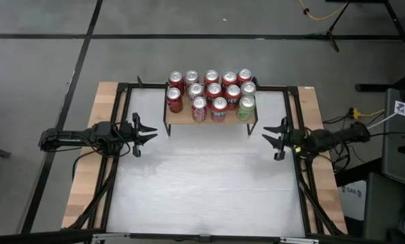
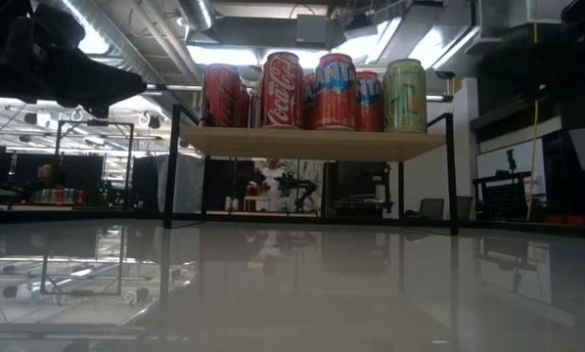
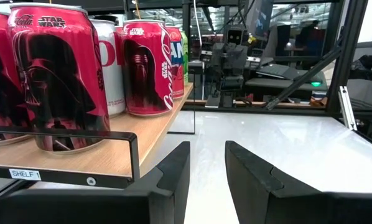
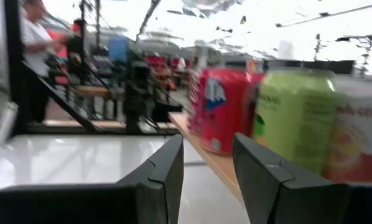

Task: Place canned beverage on shelf
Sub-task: Return to Home Position

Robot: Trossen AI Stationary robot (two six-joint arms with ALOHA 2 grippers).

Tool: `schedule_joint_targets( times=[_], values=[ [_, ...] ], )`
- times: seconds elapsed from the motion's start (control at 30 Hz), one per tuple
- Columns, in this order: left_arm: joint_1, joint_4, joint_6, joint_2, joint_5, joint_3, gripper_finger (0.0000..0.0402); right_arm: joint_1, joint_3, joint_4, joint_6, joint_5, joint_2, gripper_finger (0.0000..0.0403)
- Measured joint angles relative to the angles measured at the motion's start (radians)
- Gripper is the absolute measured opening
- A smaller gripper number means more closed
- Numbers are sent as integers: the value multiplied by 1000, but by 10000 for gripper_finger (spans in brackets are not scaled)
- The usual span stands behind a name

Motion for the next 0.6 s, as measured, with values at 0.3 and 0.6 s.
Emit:
schedule_joint_targets(
  times=[0.3, 0.6],
  values=[
    [0, 0, 7, 0, 0, 0, 94, -248, 1, -150, 132, -252, 1, 127],
    [0, 0, 9, 0, 0, 0, 94, -320, 2, -172, 158, -386, 2, 127]
  ],
)
